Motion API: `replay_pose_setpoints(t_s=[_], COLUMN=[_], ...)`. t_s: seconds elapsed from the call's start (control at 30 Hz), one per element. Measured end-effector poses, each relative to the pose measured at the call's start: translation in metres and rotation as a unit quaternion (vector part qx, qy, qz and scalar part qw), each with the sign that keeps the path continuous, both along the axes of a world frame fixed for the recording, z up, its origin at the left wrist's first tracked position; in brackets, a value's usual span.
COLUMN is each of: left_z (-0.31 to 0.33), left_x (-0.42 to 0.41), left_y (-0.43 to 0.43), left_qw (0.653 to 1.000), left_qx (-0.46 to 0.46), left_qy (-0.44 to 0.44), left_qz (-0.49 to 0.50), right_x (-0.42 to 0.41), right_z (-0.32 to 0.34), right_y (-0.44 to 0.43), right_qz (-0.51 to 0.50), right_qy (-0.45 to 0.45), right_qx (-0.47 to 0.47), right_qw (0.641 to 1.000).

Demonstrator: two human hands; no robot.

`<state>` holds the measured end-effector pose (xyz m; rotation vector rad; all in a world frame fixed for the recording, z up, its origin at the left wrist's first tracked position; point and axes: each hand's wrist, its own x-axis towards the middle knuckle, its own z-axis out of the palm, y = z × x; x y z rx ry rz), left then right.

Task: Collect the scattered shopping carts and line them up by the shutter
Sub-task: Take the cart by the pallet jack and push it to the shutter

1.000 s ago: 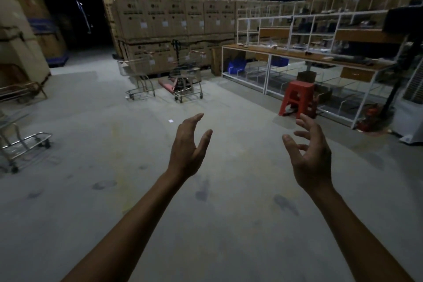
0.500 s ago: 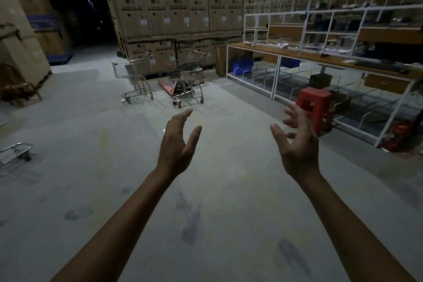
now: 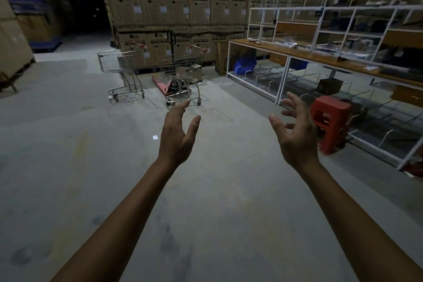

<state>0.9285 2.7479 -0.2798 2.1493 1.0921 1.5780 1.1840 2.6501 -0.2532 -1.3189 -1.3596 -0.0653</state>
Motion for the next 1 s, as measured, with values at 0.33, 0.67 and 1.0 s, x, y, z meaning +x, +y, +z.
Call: replay_pose_setpoints(t_s=[0.33,0.67,1.0], left_z=[0.03,0.018,0.05], left_x=[0.05,0.149,0.262], left_y=[0.229,0.457,0.68], left_qw=[1.0,0.999,0.998], left_qx=[0.011,0.022,0.026], left_qy=[0.006,0.04,0.053], left_qz=[0.004,0.014,0.032], right_x=[0.053,0.155,0.269], right_z=[0.018,-0.013,0.026], right_y=[0.233,0.475,0.697], right_qz=[-0.009,0.004,0.024], right_qy=[0.02,0.045,0.042], right_qx=[0.007,0.015,0.016], right_qw=[1.0,0.999,0.999])
